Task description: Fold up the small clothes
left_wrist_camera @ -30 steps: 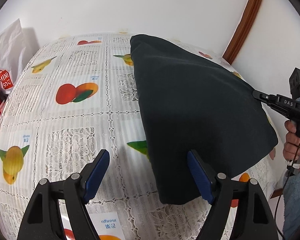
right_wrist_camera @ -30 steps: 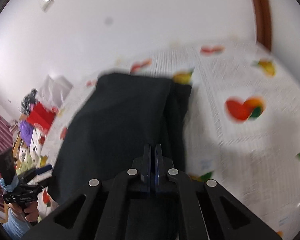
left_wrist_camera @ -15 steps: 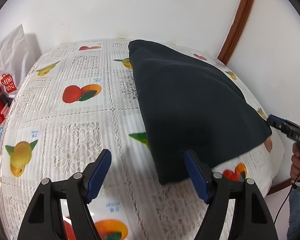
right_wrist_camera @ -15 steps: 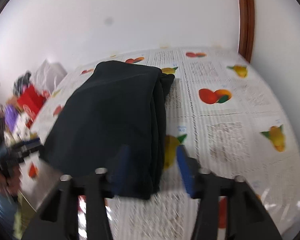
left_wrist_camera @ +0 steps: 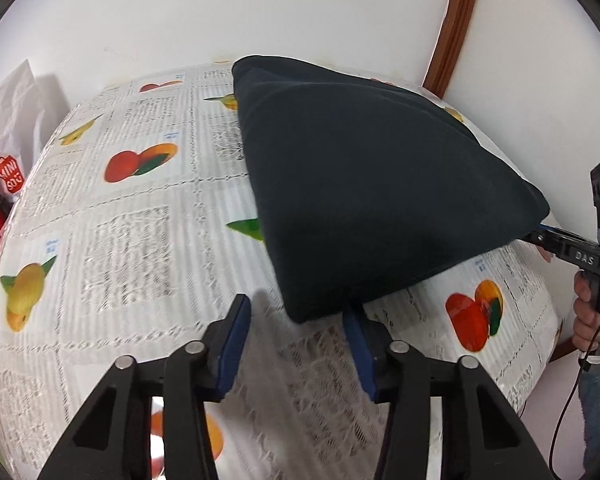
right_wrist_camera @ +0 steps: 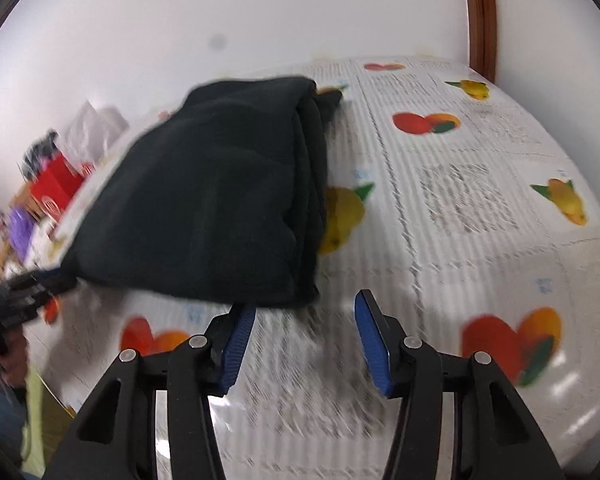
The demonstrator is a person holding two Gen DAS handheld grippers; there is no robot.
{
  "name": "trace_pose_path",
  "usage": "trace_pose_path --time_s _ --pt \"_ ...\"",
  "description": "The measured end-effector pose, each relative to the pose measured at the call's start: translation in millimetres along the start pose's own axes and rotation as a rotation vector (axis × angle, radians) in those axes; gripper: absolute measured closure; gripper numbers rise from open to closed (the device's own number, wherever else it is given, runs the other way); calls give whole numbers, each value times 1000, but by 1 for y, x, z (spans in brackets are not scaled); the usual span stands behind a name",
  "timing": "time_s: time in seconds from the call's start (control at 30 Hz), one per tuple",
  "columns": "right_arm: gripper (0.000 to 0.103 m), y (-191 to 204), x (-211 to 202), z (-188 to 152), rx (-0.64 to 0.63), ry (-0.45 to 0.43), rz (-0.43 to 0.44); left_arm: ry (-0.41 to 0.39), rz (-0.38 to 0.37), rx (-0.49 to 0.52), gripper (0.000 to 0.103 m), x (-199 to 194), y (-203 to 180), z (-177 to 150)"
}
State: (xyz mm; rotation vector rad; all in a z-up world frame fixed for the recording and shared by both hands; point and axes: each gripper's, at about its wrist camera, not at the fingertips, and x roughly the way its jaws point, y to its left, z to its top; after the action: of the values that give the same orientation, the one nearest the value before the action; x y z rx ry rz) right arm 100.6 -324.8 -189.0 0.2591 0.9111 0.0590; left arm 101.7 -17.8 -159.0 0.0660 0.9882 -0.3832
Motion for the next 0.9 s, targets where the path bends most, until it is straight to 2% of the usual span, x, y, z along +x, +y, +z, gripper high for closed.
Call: trace_pose_path --time_s 0.03,0.07,0.1,0.2,0.37,0.67,0.77,0.9 --pt "54 -2 5 3 22 0 8 2 -6 -2 67 3 0 2" --pt "62 -3 8 5 40 1 35 -1 -11 -5 74 6 0 4" --pt "77 -5 12 8 60 -7 91 -9 -14 -9 79 7 1 7" --pt "86 1 17 18 56 -27 85 -31 -17 -22 85 11 4 13" --pt "89 9 43 47 64 -23 72 -46 12 -51 86 22 21 28" --pt "89 40 93 96 34 -26 88 -28 60 -138 86 35 61 57" --pt "86 43 92 97 17 -23 63 -18 65 -149 84 35 60 57" --pt "81 39 66 83 -33 -28 5 0 57 -146 81 29 59 51"
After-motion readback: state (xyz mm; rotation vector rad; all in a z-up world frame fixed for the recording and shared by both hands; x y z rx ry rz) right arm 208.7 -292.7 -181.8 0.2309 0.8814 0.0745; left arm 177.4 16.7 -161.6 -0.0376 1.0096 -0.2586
